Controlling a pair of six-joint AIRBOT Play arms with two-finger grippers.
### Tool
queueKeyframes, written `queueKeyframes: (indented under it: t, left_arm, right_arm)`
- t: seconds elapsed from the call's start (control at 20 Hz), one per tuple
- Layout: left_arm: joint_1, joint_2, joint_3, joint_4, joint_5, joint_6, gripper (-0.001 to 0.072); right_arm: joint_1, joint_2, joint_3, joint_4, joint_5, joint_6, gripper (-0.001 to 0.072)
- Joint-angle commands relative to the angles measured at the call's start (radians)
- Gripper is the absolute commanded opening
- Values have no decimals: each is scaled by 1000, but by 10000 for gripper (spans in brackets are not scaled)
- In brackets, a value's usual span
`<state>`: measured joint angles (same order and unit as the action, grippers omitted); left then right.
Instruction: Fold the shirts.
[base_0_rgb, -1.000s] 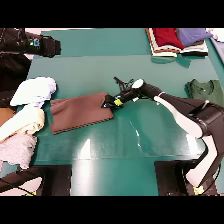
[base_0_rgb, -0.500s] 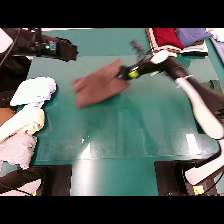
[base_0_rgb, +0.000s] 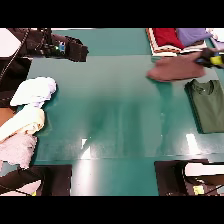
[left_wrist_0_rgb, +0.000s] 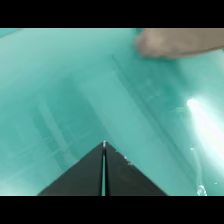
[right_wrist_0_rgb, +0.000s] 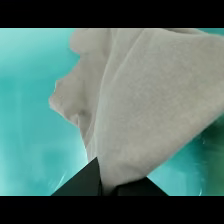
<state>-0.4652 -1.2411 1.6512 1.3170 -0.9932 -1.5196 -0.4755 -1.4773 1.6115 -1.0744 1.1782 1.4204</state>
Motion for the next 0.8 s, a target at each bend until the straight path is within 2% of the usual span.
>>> queueKeyframes:
  t: [0.0,0.3,0.55,0.75]
  left_arm:
    - [-2,0,0,-2,8,-26,26]
    - [-3,0,0,-2,8,-51,27]
    - [-3,0,0,-2,5,-51,27]
    - [-2,0,0,-1,-19,-51,27]
  right_arm:
    - [-177,14,1,-16,-45,4,18]
    - [-203,18,105,36,-89,3,18]
    - [-193,18,283,32,1,5,17]
    - [-228,35,294,24,100,5,17]
